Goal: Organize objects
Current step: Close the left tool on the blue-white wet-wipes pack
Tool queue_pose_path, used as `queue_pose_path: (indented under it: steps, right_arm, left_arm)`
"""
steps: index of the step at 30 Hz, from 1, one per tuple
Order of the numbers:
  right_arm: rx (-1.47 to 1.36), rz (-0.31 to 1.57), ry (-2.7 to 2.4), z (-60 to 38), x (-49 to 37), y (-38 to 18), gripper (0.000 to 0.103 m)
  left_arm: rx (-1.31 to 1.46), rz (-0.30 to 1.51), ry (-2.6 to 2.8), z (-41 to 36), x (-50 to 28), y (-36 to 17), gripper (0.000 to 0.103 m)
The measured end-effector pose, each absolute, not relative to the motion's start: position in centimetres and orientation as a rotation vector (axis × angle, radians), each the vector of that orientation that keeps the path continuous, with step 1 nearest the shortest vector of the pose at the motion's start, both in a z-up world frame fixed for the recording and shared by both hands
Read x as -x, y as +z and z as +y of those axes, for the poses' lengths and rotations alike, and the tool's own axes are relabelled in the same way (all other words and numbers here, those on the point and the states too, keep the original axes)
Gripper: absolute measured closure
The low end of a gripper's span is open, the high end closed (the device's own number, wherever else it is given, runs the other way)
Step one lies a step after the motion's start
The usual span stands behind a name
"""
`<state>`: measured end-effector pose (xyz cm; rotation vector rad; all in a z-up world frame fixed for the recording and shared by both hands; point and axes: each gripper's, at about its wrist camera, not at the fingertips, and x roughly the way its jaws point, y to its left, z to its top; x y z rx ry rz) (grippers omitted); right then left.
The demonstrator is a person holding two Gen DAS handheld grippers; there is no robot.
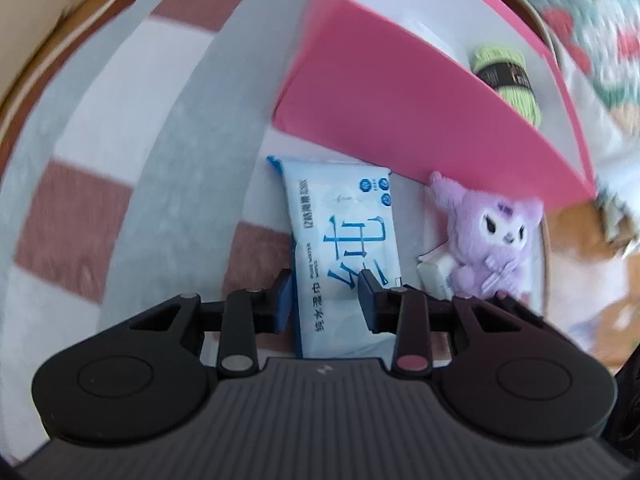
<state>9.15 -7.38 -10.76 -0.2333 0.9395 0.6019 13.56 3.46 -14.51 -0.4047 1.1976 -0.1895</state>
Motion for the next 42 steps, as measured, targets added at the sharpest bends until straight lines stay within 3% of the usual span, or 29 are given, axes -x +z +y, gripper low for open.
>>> queue_pose_path:
  steps: [8, 10, 20, 23, 25, 28, 34, 42]
  right_arm:
    - [0.247, 0.900, 0.635, -8.2, -6.6, -10.0, 0.024]
    - [0.253, 0.899, 0.633, -8.5, -5.8, -9.6, 0.049]
    - [0.198, 0.901, 0.651, -11.3, -5.0, -7.3, 0.055]
    - [0.184, 0.914, 0.685, -11.4, -4.7, -7.4, 0.049]
    - [0.181, 0.961, 0.712, -11.6, -4.7, -7.9, 0.032]
    - [0.136, 0.980, 0.705, -11.9, -4.6, -8.4, 0.018]
    - [0.036, 1.021, 0.620, -13.1, -6.0, -9.3, 0.017]
    - [0.149, 1.025, 0.604, -11.1, -4.8, -10.7, 0.012]
  left_arm:
    - [0.402, 1.177, -0.246, 3.2, -12.2, -13.3, 0.070]
    - [0.367, 1.142, -0.237, 2.9, -11.3, -12.2, 0.070]
    - [0.279, 1.100, -0.267, 0.5, -8.1, -9.3, 0.070]
    - [0.273, 1.172, -0.237, 0.4, -7.5, -10.8, 0.071]
    - [0.320, 1.233, -0.248, 0.5, -7.8, -11.9, 0.071]
    - [0.352, 1.280, -0.261, 0.2, -8.0, -12.8, 0.071]
    - [0.432, 1.335, -0.262, 0.4, -7.9, -14.0, 0.070]
    - [0.337, 1.264, -0.222, -0.1, -8.3, -13.4, 0.068]
